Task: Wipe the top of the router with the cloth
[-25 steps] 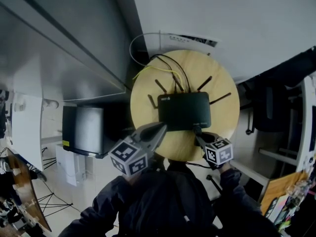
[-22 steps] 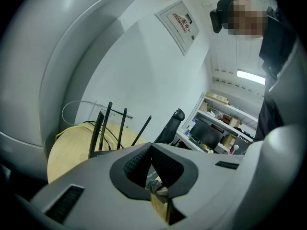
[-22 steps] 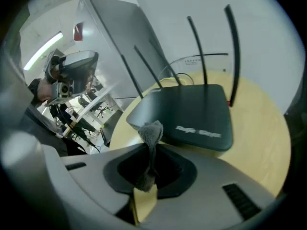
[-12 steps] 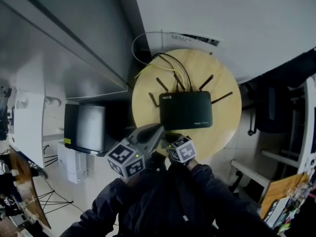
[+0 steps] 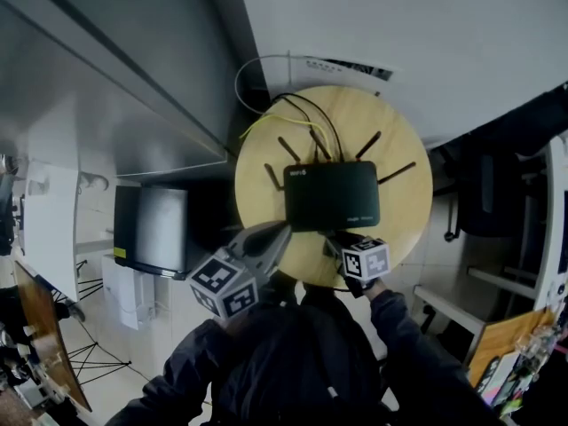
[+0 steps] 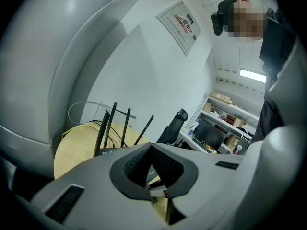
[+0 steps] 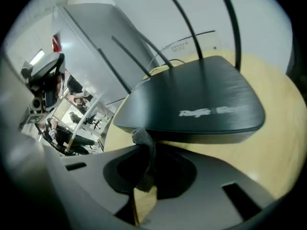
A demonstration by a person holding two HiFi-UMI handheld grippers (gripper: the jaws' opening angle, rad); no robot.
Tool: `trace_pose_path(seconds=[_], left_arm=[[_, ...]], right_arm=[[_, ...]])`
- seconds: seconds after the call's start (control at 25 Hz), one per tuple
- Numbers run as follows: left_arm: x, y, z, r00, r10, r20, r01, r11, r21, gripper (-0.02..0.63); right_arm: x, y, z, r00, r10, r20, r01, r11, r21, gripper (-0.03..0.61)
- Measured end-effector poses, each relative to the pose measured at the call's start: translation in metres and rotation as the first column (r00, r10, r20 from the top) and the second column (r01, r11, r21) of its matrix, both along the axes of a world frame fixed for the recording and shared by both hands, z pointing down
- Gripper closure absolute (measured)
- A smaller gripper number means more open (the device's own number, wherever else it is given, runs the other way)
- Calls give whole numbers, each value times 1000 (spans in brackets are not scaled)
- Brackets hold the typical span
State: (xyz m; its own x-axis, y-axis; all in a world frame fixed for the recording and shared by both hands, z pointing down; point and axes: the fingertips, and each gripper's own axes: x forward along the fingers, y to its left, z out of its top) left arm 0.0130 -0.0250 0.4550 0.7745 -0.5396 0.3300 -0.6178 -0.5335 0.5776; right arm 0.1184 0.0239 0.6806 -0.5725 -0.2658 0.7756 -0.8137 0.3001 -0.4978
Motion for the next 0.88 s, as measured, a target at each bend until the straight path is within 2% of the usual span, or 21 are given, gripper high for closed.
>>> trace_pose_path(seconds=[0.24, 0.52, 0.68, 0.8, 0.88], left_arm=[[6, -1, -2, 1000, 20, -3, -20, 1000, 5, 621], [5, 0, -4, 1000, 24, 2, -24, 1000, 10, 620], [3, 1, -4, 1000, 22, 3, -22, 1000, 6, 620], [3, 1, -4, 1000, 22, 1, -22, 1000, 4, 620], [5, 1, -6, 1000, 27, -2, -27, 1000, 6, 620]], right_arm=[[72, -6, 0, 994, 91, -65, -91, 996, 9, 510], [127, -6, 2, 975, 199, -101, -198, 980, 17, 510], [135, -5, 1, 965, 237, -112, -236, 971, 20, 511], [122, -1, -12, 976, 196, -96, -193, 981, 37, 511], [107, -2, -31, 985, 164, -55, -159, 984, 79, 511]])
